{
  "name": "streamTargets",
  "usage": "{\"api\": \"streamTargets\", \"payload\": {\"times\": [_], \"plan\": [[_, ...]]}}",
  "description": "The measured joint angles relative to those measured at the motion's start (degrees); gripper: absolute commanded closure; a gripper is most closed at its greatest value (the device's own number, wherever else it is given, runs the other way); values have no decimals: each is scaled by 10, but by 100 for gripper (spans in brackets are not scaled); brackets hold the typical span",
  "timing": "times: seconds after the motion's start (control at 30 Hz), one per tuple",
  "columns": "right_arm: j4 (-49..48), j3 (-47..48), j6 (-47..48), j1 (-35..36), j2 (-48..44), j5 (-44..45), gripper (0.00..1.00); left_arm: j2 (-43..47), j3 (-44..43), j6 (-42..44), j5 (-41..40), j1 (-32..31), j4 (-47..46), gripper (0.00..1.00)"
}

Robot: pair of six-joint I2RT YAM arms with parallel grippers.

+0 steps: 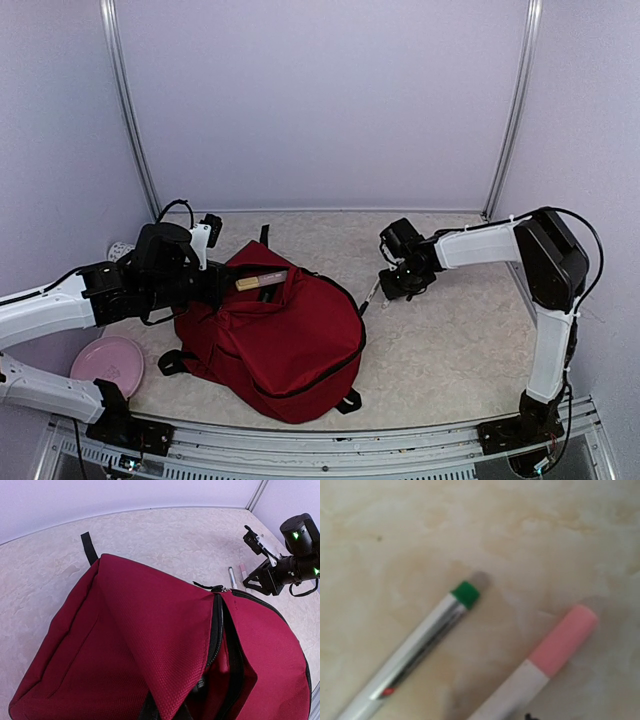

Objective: Pack the student bag
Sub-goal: Grab the pen from the center of the board.

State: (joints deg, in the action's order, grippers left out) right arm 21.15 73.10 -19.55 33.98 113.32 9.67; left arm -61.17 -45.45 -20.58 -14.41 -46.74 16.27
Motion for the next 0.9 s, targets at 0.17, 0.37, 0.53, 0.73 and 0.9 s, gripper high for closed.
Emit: {"api": "streamTargets", "payload": {"times": [0.17,0.37,0.53,0.73,0.9], "plan": [[-8,-26,6,-6,-6,36,62,0,0,0,0,0,2,100],[5,-66,32,-56,-41,21,62,5,0,0,-4,0,8,100],[26,-61,69,-93,-44,-34,65,5,0,0,-6,0,9,100],[82,7,116,-105,-4,-85,73,6,0,0,-6,0,11,100],[111,47,150,-104,19,-98,96,10,0,0,-7,0,14,100]]}}
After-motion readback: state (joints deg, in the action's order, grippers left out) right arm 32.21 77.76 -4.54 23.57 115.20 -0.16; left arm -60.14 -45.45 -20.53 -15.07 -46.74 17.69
